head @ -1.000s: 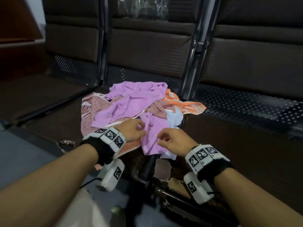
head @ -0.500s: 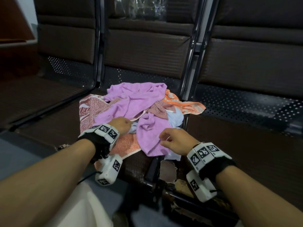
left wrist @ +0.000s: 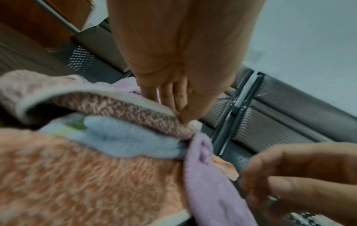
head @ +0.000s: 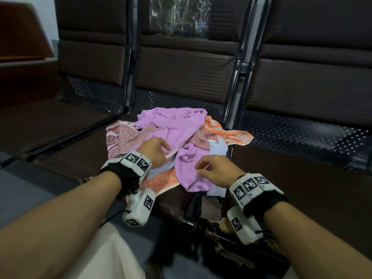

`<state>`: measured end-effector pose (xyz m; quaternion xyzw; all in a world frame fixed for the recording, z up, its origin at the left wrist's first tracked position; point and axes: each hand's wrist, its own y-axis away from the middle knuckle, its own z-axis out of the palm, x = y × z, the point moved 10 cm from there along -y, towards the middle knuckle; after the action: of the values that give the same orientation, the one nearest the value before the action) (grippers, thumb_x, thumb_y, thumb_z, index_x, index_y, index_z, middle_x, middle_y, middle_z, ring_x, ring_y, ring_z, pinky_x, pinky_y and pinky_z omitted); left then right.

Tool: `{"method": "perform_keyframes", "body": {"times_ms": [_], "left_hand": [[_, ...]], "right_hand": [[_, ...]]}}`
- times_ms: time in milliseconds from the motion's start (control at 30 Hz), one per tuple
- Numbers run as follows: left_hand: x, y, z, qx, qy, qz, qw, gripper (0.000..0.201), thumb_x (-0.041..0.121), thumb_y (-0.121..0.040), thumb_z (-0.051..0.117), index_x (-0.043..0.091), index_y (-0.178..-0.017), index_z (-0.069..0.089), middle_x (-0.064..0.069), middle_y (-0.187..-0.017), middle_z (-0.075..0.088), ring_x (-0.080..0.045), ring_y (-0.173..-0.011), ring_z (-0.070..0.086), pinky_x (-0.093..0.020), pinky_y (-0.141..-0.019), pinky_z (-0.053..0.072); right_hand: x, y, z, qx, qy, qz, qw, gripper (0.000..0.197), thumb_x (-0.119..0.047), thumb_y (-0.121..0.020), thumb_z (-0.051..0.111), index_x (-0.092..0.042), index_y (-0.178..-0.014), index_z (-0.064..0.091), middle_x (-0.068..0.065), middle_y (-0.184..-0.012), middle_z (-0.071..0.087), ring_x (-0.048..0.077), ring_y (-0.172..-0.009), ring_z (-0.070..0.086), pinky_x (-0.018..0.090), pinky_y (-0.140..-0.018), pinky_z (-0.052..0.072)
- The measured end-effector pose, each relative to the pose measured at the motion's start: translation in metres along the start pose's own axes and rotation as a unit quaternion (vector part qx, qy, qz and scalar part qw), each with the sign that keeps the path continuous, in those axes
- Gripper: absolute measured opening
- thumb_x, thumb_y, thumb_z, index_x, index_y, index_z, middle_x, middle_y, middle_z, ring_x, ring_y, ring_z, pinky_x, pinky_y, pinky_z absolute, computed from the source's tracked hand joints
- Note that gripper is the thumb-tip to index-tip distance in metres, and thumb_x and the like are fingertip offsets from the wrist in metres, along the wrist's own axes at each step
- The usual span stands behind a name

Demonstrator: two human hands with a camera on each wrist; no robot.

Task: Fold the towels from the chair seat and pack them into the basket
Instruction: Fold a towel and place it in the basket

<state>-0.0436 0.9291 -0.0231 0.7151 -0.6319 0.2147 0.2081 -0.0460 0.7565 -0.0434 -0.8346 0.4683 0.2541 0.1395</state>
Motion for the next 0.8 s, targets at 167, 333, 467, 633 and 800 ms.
{"method": "perform_keyframes", "body": {"times_ms": [167,333,467,633,800], "left_hand": [[0.043,0.04,0.041,-0.187,0.161,0.08,0.966,0.034,-0.016,-0.075,0.059,0.014,-0.091,0.054,-0.003,-0.069,0.061,-0.02,-0.063,0.055,-0.028,-0.059,0.046],[0.036,0.049,0.051,-0.208,0.033,0.093,0.973,0.022,0.004,-0.084,0.062,0.013,-0.104,0.059,-0.004,-0.083,0.065,-0.013,-0.069,0.053,-0.021,-0.065,0.043],[0.022,0.04,0.042,-0.153,-0.054,0.088,0.983,0.025,0.015,-0.086,0.065,0.011,-0.11,0.059,0.003,-0.089,0.06,-0.01,-0.081,0.055,-0.011,-0.067,0.04],[0.049,0.033,0.037,-0.096,-0.119,0.151,0.977,0.033,0.04,-0.078,0.071,0.012,-0.095,0.066,-0.001,-0.082,0.059,-0.019,-0.081,0.056,-0.029,-0.076,0.045],[0.101,0.031,0.012,0.014,-0.101,0.21,0.972,0.034,0.025,-0.088,0.054,0.021,-0.058,0.039,0.003,-0.066,0.043,-0.027,-0.073,0.052,-0.034,-0.064,0.038]], "right_hand": [[-0.002,0.006,-0.011,0.035,-0.065,0.01,0.997,0.039,-0.02,-0.093,0.056,-0.022,-0.132,0.048,0.001,-0.098,0.067,0.019,-0.091,0.064,0.029,-0.084,0.047],[-0.005,0.007,0.013,-0.032,0.026,-0.018,0.999,0.034,-0.015,-0.093,0.056,-0.018,-0.126,0.061,0.001,-0.113,0.069,0.016,-0.104,0.062,0.017,-0.09,0.039],[-0.007,0.002,0.008,0.004,0.065,-0.016,0.998,0.022,-0.014,-0.083,0.068,-0.017,-0.104,0.072,0.001,-0.099,0.074,0.015,-0.098,0.065,0.023,-0.091,0.047],[-0.021,0.002,-0.03,0.118,0.034,-0.051,0.991,0.01,-0.016,-0.081,0.07,-0.016,-0.09,0.075,0.002,-0.088,0.069,0.014,-0.08,0.056,0.024,-0.074,0.042],[-0.012,0.019,-0.081,0.194,-0.134,-0.033,0.971,0.004,-0.015,-0.091,0.055,-0.011,-0.092,0.055,0.006,-0.097,0.065,0.02,-0.088,0.057,0.035,-0.079,0.044]]}}
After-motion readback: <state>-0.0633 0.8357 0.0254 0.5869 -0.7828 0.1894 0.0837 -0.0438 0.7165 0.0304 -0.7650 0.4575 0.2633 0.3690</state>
